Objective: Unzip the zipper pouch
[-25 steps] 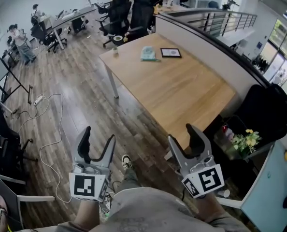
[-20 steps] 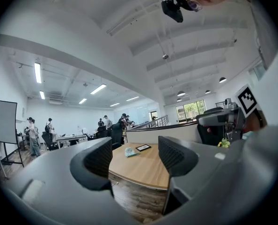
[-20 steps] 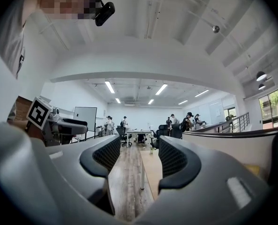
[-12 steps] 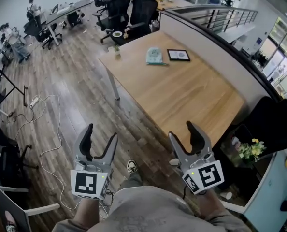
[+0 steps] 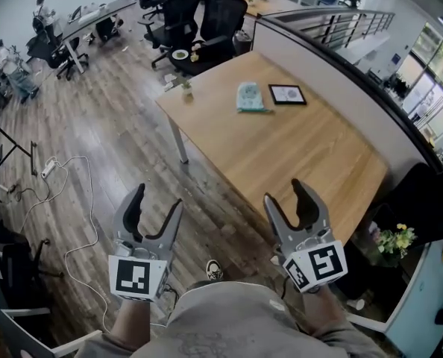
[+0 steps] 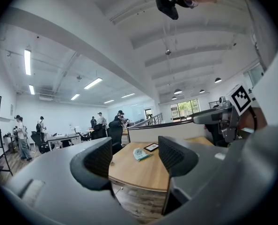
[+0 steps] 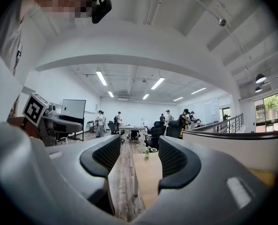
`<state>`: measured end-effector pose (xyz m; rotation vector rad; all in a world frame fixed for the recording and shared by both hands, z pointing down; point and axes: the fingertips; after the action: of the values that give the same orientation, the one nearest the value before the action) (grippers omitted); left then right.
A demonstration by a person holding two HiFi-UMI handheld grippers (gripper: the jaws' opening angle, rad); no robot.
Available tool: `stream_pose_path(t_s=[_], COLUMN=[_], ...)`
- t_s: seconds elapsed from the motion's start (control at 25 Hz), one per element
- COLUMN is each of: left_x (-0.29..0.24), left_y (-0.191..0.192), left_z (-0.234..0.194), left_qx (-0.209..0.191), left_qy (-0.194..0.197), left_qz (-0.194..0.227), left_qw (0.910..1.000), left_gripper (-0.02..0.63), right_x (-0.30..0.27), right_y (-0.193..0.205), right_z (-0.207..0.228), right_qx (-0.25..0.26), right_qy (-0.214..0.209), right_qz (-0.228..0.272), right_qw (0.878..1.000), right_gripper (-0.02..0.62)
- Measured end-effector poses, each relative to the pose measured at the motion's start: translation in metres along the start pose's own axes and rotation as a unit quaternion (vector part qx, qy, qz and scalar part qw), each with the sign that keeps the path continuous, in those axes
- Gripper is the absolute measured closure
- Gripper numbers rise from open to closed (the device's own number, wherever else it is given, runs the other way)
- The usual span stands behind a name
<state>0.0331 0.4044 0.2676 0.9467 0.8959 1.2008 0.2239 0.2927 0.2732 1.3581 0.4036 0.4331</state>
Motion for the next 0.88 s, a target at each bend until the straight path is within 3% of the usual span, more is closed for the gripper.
stream_pose_path(t_s=[0.24,0.44,0.88], left_x=[-0.025,-0.054,-0.164], left_y=[0.019,0.025,0.057], left_z=[-0.031,-0.050,-0.078], left_qx=[-0.001,-0.001,0.005], left_qy=[0.008,0.010,0.033], left_qz=[-0.010,0.005,-0.022], left_qw=[0.9999,0.9999,0.9992], left_gripper=[0.308,0.310,0.311], right_x=[-0.040,-0.074,-0.175], right_y=[0.004,0.007,0.022], right_z=[0.003,0.015,0.079], right_qx=[-0.004,0.000,-0.006], right_qy=[0.007,0.010,0.026], right_qz=[-0.007,-0.017,-0.027], right_qw=[1.000,1.000,0.999], right_gripper=[0.354,0.354,0.354])
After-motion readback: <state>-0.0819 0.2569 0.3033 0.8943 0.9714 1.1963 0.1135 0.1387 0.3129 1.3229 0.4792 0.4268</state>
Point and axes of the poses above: the fingertips, and each gripper's own axes: x backward along the fingers, z to its right, y out of its underside, and after that the axes turned 11 degrees about -x, right-handed
